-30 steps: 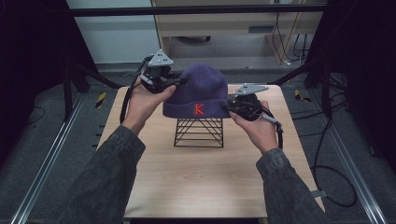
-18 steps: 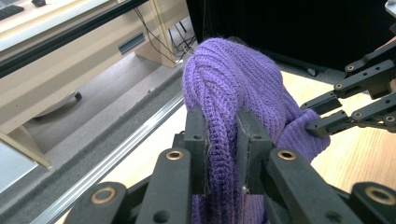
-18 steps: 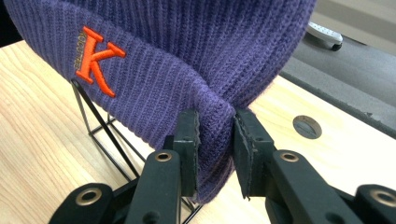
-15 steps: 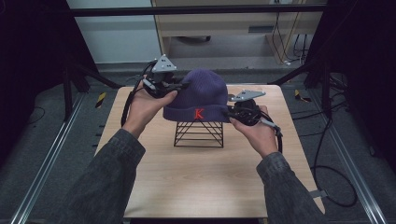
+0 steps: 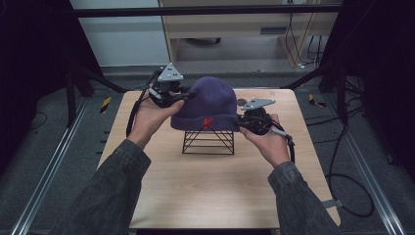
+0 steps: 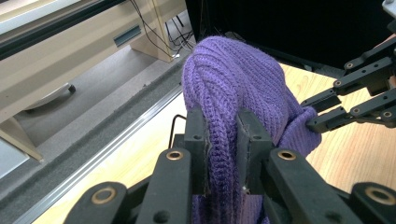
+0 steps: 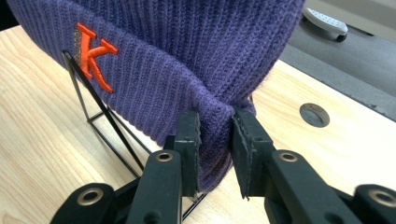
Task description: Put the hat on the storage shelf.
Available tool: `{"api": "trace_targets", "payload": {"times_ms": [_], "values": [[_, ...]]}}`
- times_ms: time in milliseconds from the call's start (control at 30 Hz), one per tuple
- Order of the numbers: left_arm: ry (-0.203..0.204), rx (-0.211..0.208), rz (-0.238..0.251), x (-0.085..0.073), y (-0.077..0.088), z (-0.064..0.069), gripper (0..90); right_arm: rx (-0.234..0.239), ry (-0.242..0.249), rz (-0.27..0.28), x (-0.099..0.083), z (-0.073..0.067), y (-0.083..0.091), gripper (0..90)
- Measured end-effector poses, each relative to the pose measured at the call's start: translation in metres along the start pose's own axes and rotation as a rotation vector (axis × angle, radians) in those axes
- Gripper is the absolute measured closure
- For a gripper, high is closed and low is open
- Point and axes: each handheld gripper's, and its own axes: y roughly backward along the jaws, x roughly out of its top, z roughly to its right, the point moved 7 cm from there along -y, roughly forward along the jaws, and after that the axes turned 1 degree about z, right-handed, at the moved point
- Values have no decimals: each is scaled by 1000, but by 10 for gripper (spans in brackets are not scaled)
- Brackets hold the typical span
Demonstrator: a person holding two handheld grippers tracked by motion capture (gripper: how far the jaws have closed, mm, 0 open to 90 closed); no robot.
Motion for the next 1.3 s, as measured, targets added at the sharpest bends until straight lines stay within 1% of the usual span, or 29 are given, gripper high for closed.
{"api": "trace_targets", "payload": {"times_ms": [100,233,267,300,333,500,600,633,700,767,800,833,900,933,967,1100,1167,1233,1267,1300], "values": [[0,-4,-1,-2,-1,2,765,3,-9,-5,-2,0,0,729],[-7,-10,-14,-5,-3,5,764,6,-7,-10,-6,0,-1,730],[-7,-10,-14,-5,-3,5,764,5,1,-14,-7,0,-1,730],[-10,-9,-17,-5,-2,6,764,5,1,-14,-7,0,-1,730],[-24,-7,-21,-5,-2,8,764,7,-4,-12,-7,0,-1,732],[-22,-12,-26,-7,-4,9,764,8,-10,-25,-12,0,-4,741],[-14,-12,-31,-13,-8,8,764,12,-6,-33,-14,-1,-7,744],[-14,-12,-31,-13,-8,8,764,13,-7,-36,-15,-2,-7,744],[0,-15,-42,-21,-10,7,763,13,-7,-41,-17,-3,-9,750],[4,-14,-38,-22,-10,7,764,15,-8,-42,-18,-3,-11,754],[8,-17,-41,-27,-11,6,763,16,-5,-47,-20,-4,-12,754],[8,-17,-41,-27,-11,6,763,19,-8,-55,-21,-5,-12,753],[8,-17,-47,-32,-12,7,763,14,12,-66,-23,-6,-13,750],[8,-17,-47,-32,-12,7,763,14,12,-66,-23,-6,-13,750],[11,-17,-51,-36,-13,8,763,13,15,-71,-24,-8,-13,753],[27,-19,-42,-40,-13,8,763,20,12,-72,-26,-9,-15,761],[24,-22,-49,-43,-14,8,762,22,6,-77,-28,-9,-17,767],[27,-23,-47,-45,-14,8,761,23,9,-79,-29,-9,-17,773],[25,-23,-48,-47,-15,8,759,33,10,-85,-30,-11,-18,786],[9,-19,-63,-50,-15,7,759,36,10,-88,-31,-12,-18,791]]}}
